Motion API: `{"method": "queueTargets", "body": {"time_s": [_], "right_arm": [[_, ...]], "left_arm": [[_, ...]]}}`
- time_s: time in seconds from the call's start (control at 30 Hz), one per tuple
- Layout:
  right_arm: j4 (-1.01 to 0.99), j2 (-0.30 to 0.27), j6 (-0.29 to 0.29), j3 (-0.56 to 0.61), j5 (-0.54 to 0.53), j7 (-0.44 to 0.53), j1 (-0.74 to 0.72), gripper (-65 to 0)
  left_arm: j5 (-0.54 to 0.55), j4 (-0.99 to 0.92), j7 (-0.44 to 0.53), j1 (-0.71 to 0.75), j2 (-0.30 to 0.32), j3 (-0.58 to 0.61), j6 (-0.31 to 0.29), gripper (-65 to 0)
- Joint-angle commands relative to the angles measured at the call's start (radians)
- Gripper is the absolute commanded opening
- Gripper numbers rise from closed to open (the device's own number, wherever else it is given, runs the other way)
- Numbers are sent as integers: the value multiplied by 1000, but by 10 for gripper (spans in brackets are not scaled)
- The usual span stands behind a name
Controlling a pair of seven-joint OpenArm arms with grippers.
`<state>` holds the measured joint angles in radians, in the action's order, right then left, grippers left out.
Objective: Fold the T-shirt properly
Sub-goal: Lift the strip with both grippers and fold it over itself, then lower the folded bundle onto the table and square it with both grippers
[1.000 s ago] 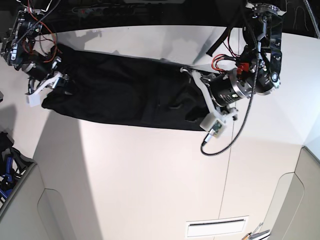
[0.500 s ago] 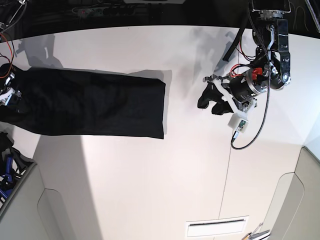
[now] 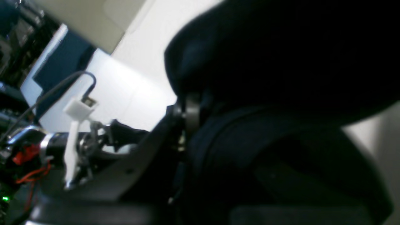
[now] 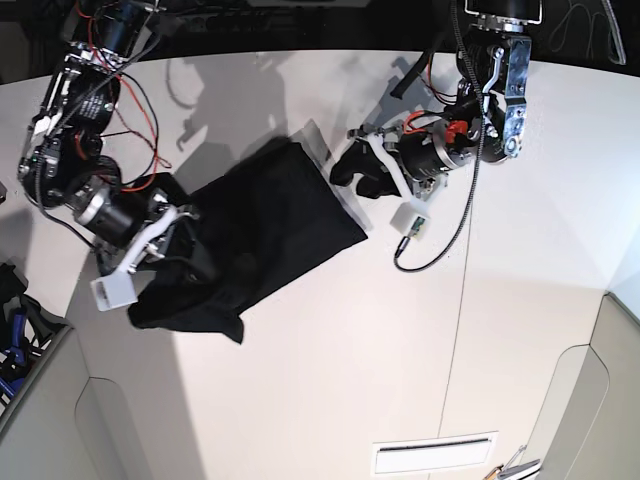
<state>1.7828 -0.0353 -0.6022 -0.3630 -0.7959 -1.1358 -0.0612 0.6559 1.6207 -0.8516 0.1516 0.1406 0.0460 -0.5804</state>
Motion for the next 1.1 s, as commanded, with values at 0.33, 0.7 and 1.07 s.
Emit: {"method": "queueTargets", "body": {"time_s": [0.33,0.7,1.07], "right_arm": [[-123,57,4,433,351,258,-16,-215],[-122,57,23,594,377,265,-36,-216],[-126,57,53,322,423,332,-219,-650]], "left_arm": [[25,15,-8,-13,7,-11,-7,-294],[167,16,-78,39,29,-360,-63,-296],[400,315,-148,153,23,-397,-118,-604]]}}
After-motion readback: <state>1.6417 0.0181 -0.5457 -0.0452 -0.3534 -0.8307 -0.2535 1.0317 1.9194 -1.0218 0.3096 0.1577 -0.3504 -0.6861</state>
